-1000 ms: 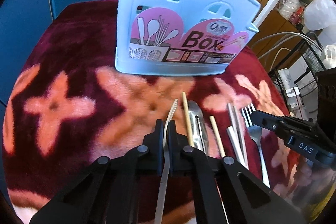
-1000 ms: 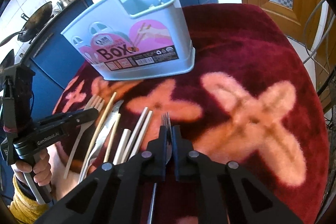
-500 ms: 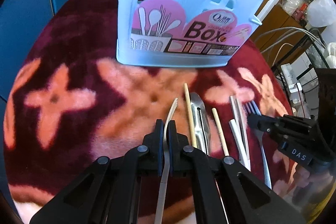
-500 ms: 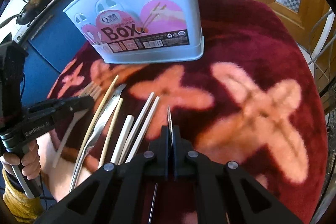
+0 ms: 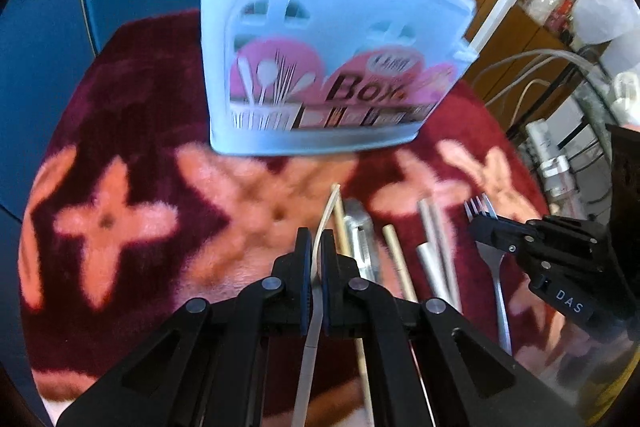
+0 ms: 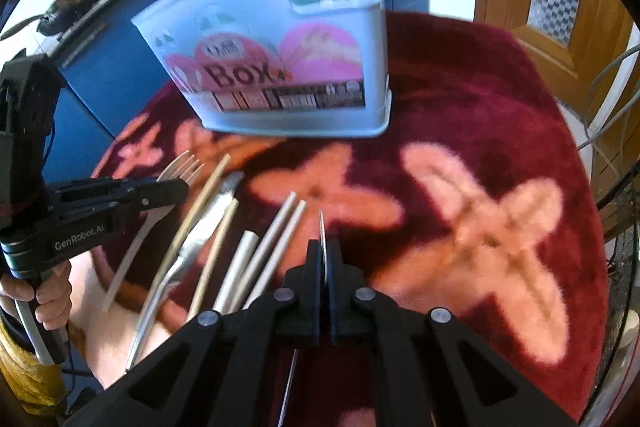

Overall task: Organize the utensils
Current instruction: 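Carry both held utensils up and over the blue holder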

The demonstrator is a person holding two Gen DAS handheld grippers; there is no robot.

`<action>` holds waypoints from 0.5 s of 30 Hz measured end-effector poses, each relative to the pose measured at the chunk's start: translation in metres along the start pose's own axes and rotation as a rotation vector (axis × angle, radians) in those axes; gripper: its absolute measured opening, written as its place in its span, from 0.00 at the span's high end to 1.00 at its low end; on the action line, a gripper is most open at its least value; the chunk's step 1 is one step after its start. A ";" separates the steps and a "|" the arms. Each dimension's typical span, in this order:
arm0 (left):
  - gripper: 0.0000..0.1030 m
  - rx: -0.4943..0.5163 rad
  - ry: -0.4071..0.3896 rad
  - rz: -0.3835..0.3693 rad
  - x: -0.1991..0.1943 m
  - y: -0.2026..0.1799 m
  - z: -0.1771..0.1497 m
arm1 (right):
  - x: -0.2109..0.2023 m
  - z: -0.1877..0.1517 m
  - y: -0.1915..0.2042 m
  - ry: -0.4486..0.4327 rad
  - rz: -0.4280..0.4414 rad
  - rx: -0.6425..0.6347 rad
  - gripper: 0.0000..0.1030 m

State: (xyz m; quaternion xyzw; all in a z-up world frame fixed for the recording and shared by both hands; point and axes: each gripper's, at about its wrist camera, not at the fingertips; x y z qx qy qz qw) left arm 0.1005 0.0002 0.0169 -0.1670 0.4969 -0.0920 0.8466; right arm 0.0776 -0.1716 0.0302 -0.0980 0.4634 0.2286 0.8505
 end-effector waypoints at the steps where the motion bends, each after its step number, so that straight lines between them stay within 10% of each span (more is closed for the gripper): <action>1: 0.98 -0.001 -0.015 -0.008 -0.006 -0.001 0.001 | -0.008 0.001 0.001 -0.024 -0.013 -0.002 0.97; 15: 0.99 -0.005 -0.293 -0.125 -0.098 -0.026 0.028 | -0.096 0.032 0.013 -0.374 -0.180 -0.017 0.98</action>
Point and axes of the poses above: each gripper's, at about its wrist camera, not at the fingertips, and x roughly the way its jaws point, y to its left, z to its top, and after that the axes turned 14 degrees about -x, right-handed
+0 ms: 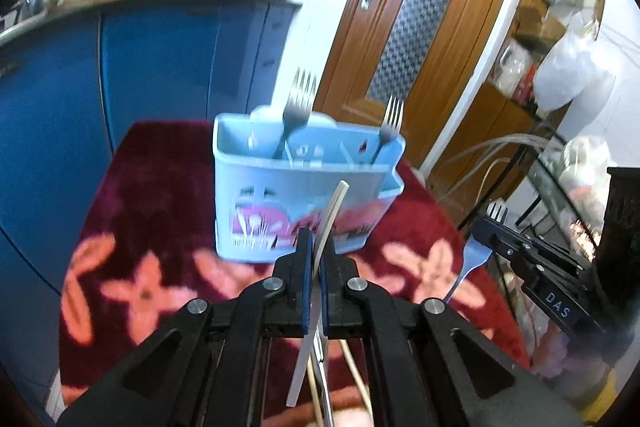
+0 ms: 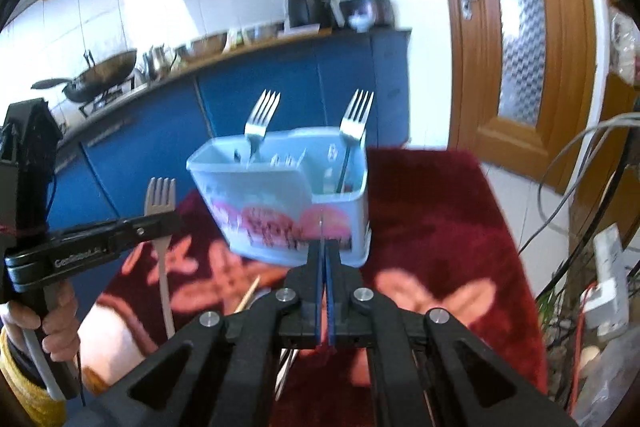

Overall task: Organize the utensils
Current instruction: 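Carry both held utensils up and over the blue holder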

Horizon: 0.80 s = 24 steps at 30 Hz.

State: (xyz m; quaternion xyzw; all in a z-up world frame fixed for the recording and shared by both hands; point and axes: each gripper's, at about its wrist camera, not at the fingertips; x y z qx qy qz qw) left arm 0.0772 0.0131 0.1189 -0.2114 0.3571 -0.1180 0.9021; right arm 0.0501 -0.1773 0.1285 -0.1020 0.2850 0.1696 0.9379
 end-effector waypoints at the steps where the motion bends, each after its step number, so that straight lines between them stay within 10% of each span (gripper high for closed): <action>1: 0.99 -0.003 -0.017 -0.009 -0.005 -0.002 0.006 | -0.003 0.004 -0.002 -0.015 -0.015 0.001 0.98; 24: 0.99 -0.076 -0.323 -0.015 -0.004 -0.014 0.137 | 0.008 0.067 -0.039 -0.092 -0.083 0.015 0.98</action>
Point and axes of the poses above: each gripper's, at about its wrist camera, not at the fingertips, and x roughly the way its jaws point, y to its left, z to its top, and after that the axes turned 14 degrees about -x, right-handed
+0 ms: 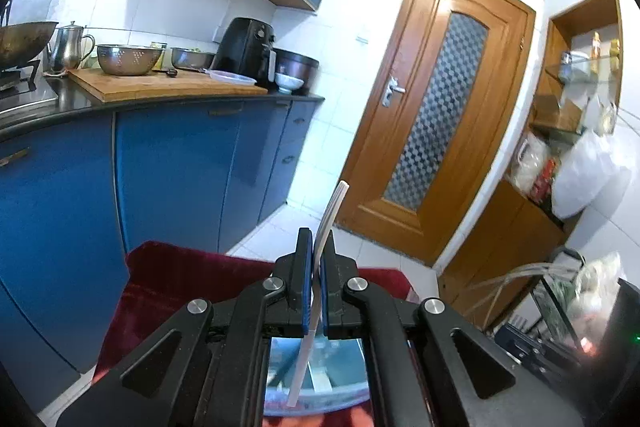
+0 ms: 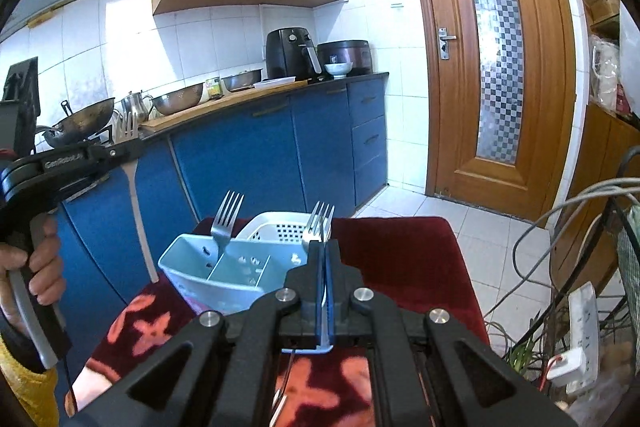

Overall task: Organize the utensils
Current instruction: 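Carry both held utensils up and over the blue holder, then open the right tool to drop its fork while the left tool releases its utensil into the holder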

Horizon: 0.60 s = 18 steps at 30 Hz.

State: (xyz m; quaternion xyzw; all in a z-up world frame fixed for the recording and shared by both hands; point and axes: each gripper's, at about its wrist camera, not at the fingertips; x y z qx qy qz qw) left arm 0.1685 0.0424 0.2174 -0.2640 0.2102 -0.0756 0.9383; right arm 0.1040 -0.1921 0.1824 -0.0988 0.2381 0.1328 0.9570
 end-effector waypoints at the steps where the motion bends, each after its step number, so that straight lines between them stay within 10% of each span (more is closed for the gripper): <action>1: 0.99 -0.007 -0.011 0.004 0.005 0.002 0.002 | 0.002 0.003 -0.002 -0.005 -0.001 0.001 0.98; 18: 0.99 -0.002 -0.002 0.068 0.060 0.043 -0.043 | 0.058 0.039 0.005 -0.069 -0.119 -0.074 0.97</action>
Point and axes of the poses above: each gripper's, at about its wrist camera, not at the fingertips, and x roughly the way its jaws point, y to its left, z to its top, and after that the axes turned 14 degrees about -x, right-handed
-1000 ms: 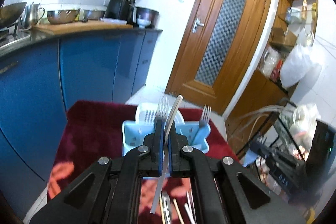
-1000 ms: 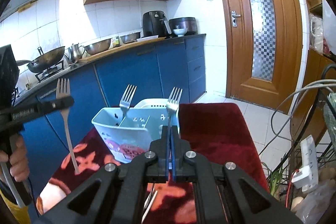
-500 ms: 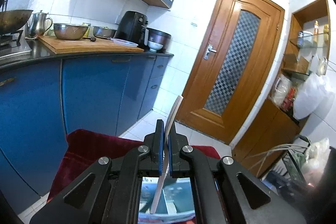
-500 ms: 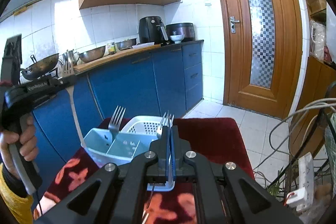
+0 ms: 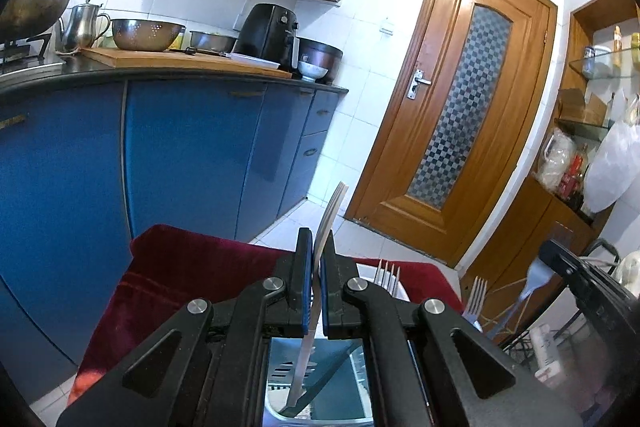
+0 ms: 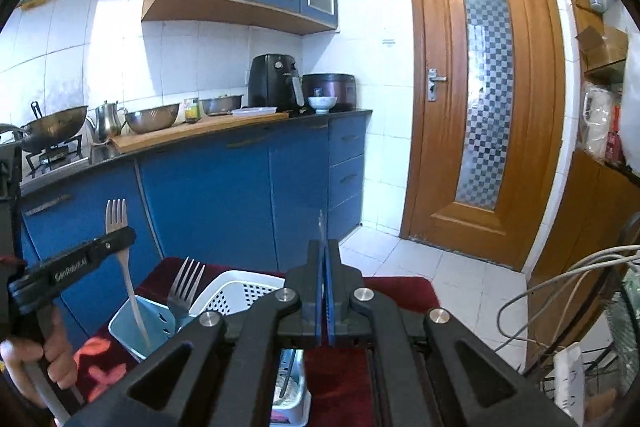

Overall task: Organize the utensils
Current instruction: 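Open the right tool to drop its fork while the left tool releases its utensil into the holder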

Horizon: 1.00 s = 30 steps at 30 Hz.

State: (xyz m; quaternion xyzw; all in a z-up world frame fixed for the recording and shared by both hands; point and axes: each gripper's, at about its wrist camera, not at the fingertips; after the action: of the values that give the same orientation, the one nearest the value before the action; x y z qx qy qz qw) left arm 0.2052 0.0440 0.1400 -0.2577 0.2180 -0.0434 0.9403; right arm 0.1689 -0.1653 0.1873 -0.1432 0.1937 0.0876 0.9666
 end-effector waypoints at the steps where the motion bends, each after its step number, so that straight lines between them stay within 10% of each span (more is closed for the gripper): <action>1: 0.99 0.003 0.002 -0.002 0.001 0.001 -0.003 | 0.004 -0.002 0.001 0.009 0.010 0.000 0.97; 22: 0.99 -0.013 0.091 -0.027 0.012 0.028 -0.043 | 0.036 -0.042 0.021 0.153 0.161 0.020 0.95; 30: 0.94 0.005 0.126 -0.012 0.005 0.023 -0.042 | 0.018 -0.034 0.012 0.104 0.172 0.068 0.75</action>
State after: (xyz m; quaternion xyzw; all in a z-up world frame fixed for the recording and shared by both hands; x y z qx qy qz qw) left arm 0.1911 0.0435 0.0937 -0.2533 0.2751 -0.0657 0.9251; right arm 0.1713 -0.1626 0.1475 -0.0974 0.2581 0.1563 0.9484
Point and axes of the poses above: each gripper's, at about its wrist camera, not at the fingertips, and x roughly the way its jaws point, y to its left, z to its top, and after that the axes turned 14 degrees about -x, right-handed
